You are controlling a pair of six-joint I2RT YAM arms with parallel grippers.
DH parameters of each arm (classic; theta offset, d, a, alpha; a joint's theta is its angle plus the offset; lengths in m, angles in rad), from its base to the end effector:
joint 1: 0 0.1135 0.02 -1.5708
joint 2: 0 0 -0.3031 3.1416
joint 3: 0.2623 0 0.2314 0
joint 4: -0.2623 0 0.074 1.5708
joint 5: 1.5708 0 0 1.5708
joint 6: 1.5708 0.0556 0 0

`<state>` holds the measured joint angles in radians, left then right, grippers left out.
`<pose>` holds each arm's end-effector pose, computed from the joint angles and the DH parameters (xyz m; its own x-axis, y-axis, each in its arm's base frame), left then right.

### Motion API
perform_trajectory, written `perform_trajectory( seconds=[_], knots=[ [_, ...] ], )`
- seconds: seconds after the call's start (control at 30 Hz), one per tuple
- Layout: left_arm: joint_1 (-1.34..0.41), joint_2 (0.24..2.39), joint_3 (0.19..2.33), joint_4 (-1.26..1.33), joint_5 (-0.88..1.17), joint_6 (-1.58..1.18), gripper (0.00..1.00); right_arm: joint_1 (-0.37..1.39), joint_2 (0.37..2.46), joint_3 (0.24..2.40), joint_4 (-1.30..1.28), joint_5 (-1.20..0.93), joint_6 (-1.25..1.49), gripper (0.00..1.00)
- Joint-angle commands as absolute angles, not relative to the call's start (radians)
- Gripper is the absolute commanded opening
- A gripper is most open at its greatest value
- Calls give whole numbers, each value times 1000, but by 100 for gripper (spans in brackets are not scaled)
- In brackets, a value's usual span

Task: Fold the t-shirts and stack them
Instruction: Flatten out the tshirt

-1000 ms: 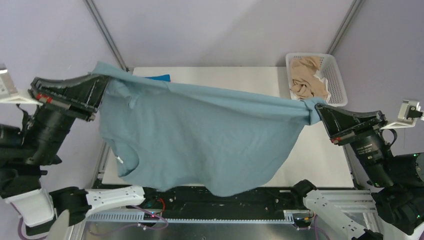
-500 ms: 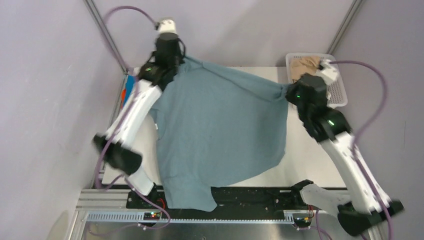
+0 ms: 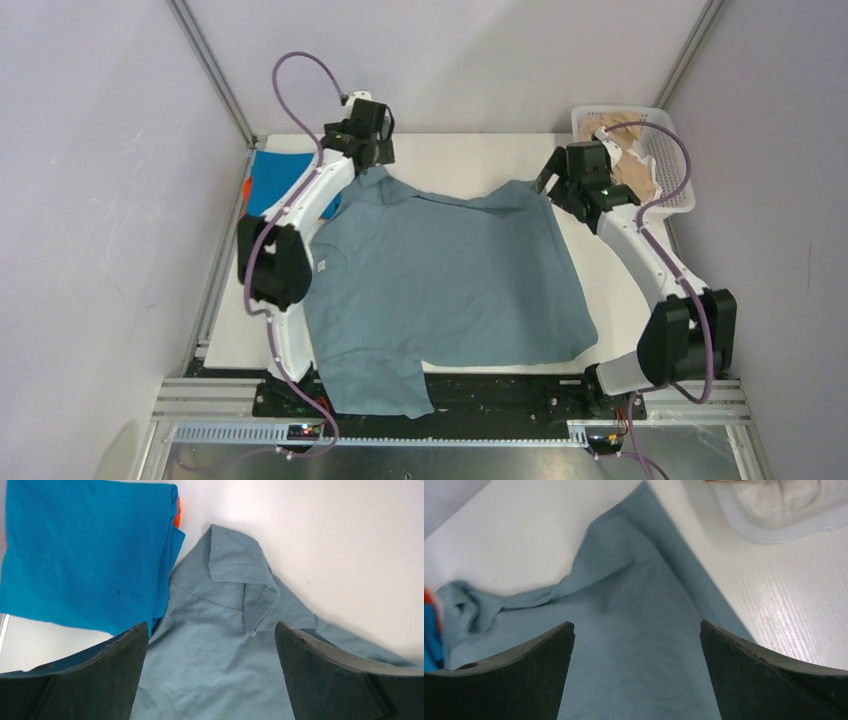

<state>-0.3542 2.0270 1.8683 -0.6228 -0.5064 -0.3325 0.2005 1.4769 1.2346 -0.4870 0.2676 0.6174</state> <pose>0.4509 -0.1380 0.3232 -0.6180 -0.0758 -0.7825 -0.2342 0.9679 0.0912 0.3147 0.0489 0.3349 -0.5318 0.4617 -0.7100 0.3790 0.8795 0.2880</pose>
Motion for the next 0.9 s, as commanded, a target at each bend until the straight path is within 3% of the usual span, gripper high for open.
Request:
perform_trajectory(
  seconds=[0.0, 0.2, 0.4, 0.63, 0.87],
  knots=[
    [-368, 1790, 1744, -590, -470, -416, 100, 207, 1353, 1157, -439, 116, 562, 99],
    [-439, 1583, 1393, -563, -456, -524, 100, 218, 1291, 994, -339, -143, 484, 99],
    [-479, 1561, 1155, -454, -358, -562, 100, 279, 1374, 950, -315, -95, 487, 99],
    [-430, 1722, 1227, -443, -324, -593, 100, 274, 1486, 912, -313, -26, 519, 99],
    [-361, 1957, 1493, -424, -230, -603, 100, 271, 1553, 867, -291, -26, 519, 99]
  ],
)
